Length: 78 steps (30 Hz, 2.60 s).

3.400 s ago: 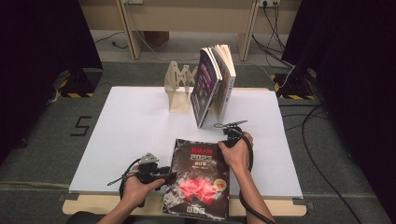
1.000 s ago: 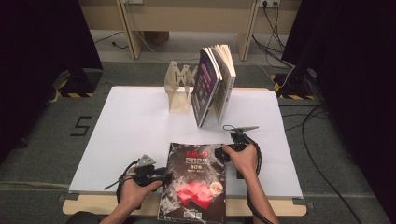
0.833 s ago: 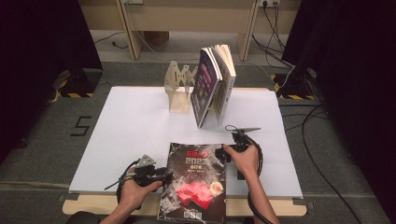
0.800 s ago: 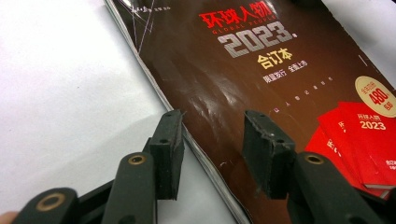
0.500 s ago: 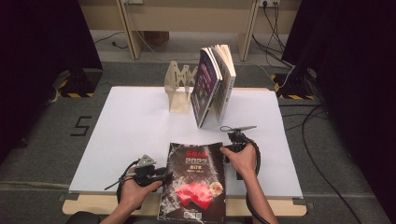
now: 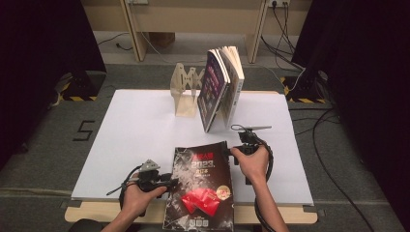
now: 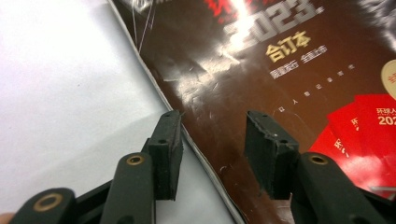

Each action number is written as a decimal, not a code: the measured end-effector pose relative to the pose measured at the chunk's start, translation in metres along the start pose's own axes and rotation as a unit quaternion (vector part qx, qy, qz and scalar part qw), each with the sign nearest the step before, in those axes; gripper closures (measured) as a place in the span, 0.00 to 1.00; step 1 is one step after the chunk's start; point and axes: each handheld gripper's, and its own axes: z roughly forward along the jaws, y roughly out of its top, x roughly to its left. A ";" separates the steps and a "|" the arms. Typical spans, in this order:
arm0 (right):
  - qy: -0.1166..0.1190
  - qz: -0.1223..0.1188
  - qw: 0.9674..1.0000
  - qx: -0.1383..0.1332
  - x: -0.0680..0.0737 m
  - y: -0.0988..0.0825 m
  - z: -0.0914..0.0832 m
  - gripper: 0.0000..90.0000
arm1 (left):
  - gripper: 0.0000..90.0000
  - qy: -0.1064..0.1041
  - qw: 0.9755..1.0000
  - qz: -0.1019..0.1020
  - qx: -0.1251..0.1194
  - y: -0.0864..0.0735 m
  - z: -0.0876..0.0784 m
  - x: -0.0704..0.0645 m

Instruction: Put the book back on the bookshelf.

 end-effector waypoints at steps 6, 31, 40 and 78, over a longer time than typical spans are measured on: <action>0.009 -0.009 0.999 -0.042 0.016 0.005 -0.014 0.97 | 0.60 0.002 1.000 0.003 -0.024 0.010 -0.012 -0.002; 0.006 -0.041 0.992 -0.122 0.059 0.024 -0.028 0.97 | 0.50 0.010 0.999 0.003 -0.040 0.025 -0.019 0.000; 0.012 -0.055 0.986 -0.154 0.073 0.027 -0.031 0.97 | 0.52 -0.007 0.999 -0.004 -0.053 0.032 -0.021 -0.002; -0.009 -0.076 0.969 -0.233 0.094 0.053 -0.037 0.97 | 0.50 -0.014 0.997 0.023 -0.066 0.068 -0.017 -0.010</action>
